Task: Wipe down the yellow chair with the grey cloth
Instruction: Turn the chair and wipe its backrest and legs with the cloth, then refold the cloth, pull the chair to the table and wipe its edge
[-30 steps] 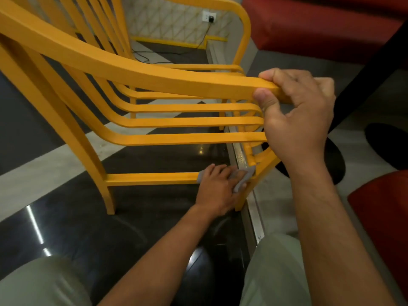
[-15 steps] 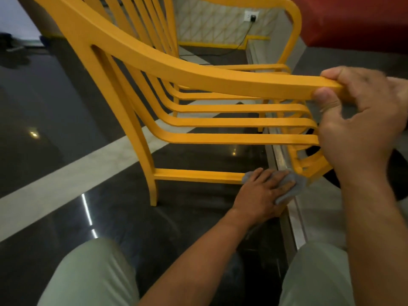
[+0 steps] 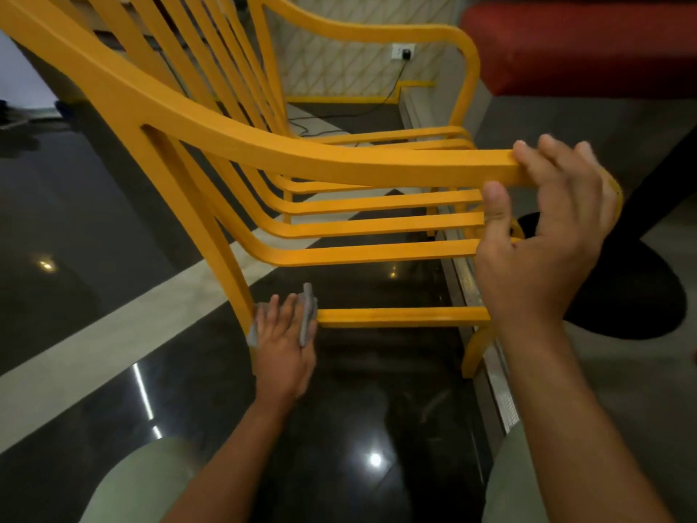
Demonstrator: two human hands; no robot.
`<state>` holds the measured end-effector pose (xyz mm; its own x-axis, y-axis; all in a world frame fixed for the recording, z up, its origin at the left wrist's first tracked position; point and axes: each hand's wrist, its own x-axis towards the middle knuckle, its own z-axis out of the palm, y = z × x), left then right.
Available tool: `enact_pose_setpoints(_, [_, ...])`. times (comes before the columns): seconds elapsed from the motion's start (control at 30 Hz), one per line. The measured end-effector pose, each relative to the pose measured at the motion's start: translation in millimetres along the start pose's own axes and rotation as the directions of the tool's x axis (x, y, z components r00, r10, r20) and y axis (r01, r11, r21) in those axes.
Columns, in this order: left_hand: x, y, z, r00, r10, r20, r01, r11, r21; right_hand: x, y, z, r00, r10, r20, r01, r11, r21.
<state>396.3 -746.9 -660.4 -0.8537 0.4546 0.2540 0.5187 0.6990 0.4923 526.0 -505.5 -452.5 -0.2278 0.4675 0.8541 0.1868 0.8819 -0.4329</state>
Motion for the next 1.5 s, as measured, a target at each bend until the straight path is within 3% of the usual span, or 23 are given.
enact_pose_setpoints(0.07, [-5, 41, 21, 0.991, -0.126, -0.053, 0.125, 0.992, -0.020, -3, -6, 1, 1.000, 0.021, 0.004, -0.021, 1.000, 0.004])
enact_pose_setpoints(0.13, [-11, 87, 44, 0.996, -0.086, -0.017, 0.086, 0.996, -0.014, -2, -10, 1, 0.999, 0.037, -0.007, -0.037, 0.999, -0.010])
enact_pose_setpoints(0.23, [-18, 148, 76, 0.986, 0.132, 0.105, -0.134, 0.991, 0.019, -3, -17, 0, 1.000, 0.011, -0.030, -0.011, 1.000, -0.012])
enact_pose_setpoints(0.3, [-16, 167, 93, 0.940, 0.298, 0.165, -0.300, 0.954, -0.013, -10, -24, -1, 0.998, -0.050, -0.045, 0.051, 0.999, 0.004])
enact_pose_setpoints(0.4, [-11, 147, 92, 0.840, 0.505, 0.198, -0.514, 0.858, -0.009, -30, -36, -1, 0.992, -0.122, -0.030, 0.123, 0.991, 0.048])
enact_pose_setpoints(0.47, [-10, 108, 72, 0.808, 0.552, 0.204, -0.564, 0.826, -0.002, -46, -37, 2, 0.990, -0.136, 0.020, 0.134, 0.987, 0.086])
enact_pose_setpoints(0.63, [-19, 3, 9, 0.933, 0.315, 0.175, -0.329, 0.943, 0.052, -76, -22, 17, 0.907, -0.119, 0.404, 0.069, 0.988, 0.136])
enact_pose_setpoints(0.73, [-37, -22, -24, 0.993, 0.086, 0.085, -0.081, 0.995, -0.058, -92, -11, 25, 0.734, 0.030, 0.678, -0.068, 0.997, 0.029])
enact_pose_setpoints(0.8, [-48, -12, -46, 0.992, -0.122, 0.036, 0.127, 0.967, -0.220, -103, -3, 28, 0.588, 0.114, 0.801, -0.075, 0.993, -0.087])
enact_pose_setpoints(0.87, [-54, 5, -65, 0.904, -0.427, -0.017, 0.385, 0.831, -0.401, -116, 4, 32, 0.466, 0.175, 0.867, -0.075, 0.984, -0.159])
enact_pose_setpoints(0.93, [-49, 6, -73, 0.649, -0.761, 0.026, 0.603, 0.493, -0.627, -127, 5, 34, 0.404, 0.193, 0.894, -0.093, 0.981, -0.170])
enact_pose_setpoints(1.0, [-39, -4, -76, 0.436, -0.876, 0.204, 0.632, 0.137, -0.762, -136, 3, 38, 0.394, 0.164, 0.904, -0.078, 0.986, -0.145])
enact_pose_setpoints(1.1, [-19, -1, -75, 0.354, -0.856, 0.376, 0.476, -0.182, -0.861, -148, -2, 40, 0.411, 0.130, 0.903, -0.066, 0.991, -0.113])
enact_pose_setpoints(1.13, [-12, 3, -76, 0.348, -0.843, 0.410, 0.437, -0.241, -0.867, -151, -3, 39, 0.413, 0.126, 0.902, -0.072, 0.992, -0.105])
enact_pose_setpoints(1.2, [3, 21, -84, 0.410, -0.801, 0.436, 0.376, -0.287, -0.881, -155, -5, 38, 0.406, 0.127, 0.905, -0.107, 0.990, -0.091])
enact_pose_setpoints(1.27, [16, 41, -103, 0.473, -0.789, 0.394, 0.301, -0.276, -0.913, -158, -5, 38, 0.405, 0.124, 0.906, -0.129, 0.989, -0.078])
enact_pose_setpoints(1.33, [24, 59, -123, 0.488, -0.807, 0.332, 0.239, -0.242, -0.940, -161, -5, 37, 0.413, 0.117, 0.903, -0.129, 0.989, -0.070])
enact_pose_setpoints(1.43, [26, 83, -150, 0.598, -0.780, 0.181, 0.156, -0.109, -0.982, -163, -7, 36, 0.423, 0.110, 0.900, -0.141, 0.989, -0.055])
enact_pose_setpoints(1.5, [21, 94, -149, 0.656, -0.753, 0.059, 0.187, 0.086, -0.979, -163, -11, 37, 0.439, 0.094, 0.894, -0.151, 0.988, -0.029])
